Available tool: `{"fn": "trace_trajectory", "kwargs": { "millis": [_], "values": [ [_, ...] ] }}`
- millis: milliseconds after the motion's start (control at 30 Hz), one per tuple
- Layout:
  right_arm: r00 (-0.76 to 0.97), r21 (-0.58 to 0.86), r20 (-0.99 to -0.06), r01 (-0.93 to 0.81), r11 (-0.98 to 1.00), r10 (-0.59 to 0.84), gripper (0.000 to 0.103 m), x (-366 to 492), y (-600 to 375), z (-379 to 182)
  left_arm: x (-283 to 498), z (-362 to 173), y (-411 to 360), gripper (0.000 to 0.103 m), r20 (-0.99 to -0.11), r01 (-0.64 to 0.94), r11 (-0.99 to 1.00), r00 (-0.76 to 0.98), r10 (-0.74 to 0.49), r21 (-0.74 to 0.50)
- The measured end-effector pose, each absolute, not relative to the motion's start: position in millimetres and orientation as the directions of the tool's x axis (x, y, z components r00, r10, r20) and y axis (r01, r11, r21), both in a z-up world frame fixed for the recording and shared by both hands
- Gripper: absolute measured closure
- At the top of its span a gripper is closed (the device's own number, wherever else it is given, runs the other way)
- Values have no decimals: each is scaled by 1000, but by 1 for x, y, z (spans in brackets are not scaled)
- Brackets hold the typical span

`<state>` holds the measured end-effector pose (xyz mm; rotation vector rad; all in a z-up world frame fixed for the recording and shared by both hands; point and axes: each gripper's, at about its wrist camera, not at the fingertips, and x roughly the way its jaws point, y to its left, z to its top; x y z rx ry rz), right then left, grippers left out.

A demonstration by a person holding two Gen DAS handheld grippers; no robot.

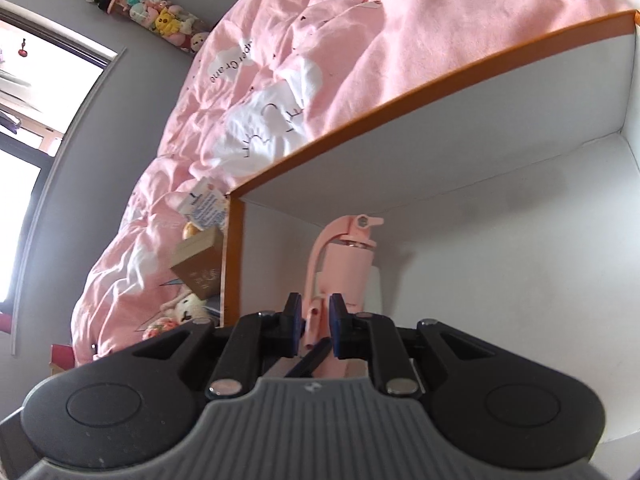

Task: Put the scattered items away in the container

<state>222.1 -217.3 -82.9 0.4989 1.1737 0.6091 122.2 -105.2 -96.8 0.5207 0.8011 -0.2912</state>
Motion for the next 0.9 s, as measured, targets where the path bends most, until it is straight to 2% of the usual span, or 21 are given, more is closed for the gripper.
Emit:
{"fn": "trace_trajectory", "kwargs": {
  "millis": [167,267,400,667,767,900],
  "values": [
    [237,637,-710,-185,748,663,86,219,-210,-88,122,-97,-106,87,-745,434,841,664,-57,323],
    [234,634,-716,-178,753,658,93,218,-210,-93,123,-98,-103,86,-758,433,850,649,-62,301],
    [229,641,-710,-183,746,666,96,218,-212,-94,122,-93,-97,82,-771,443,858,631,-92,260],
    [224,595,-731,-254,763,645,97,217,-215,-91,117,-62,-63,80,-762,396,912,621,-184,103],
    [212,587,-739,-264,765,640,97,220,-218,-93,118,-52,-49,80,-749,349,934,638,-181,72],
    [206,517,-797,-251,818,568,96,222,-220,-105,122,-51,-39,80,-741,295,953,654,-153,64]
  ]
}}
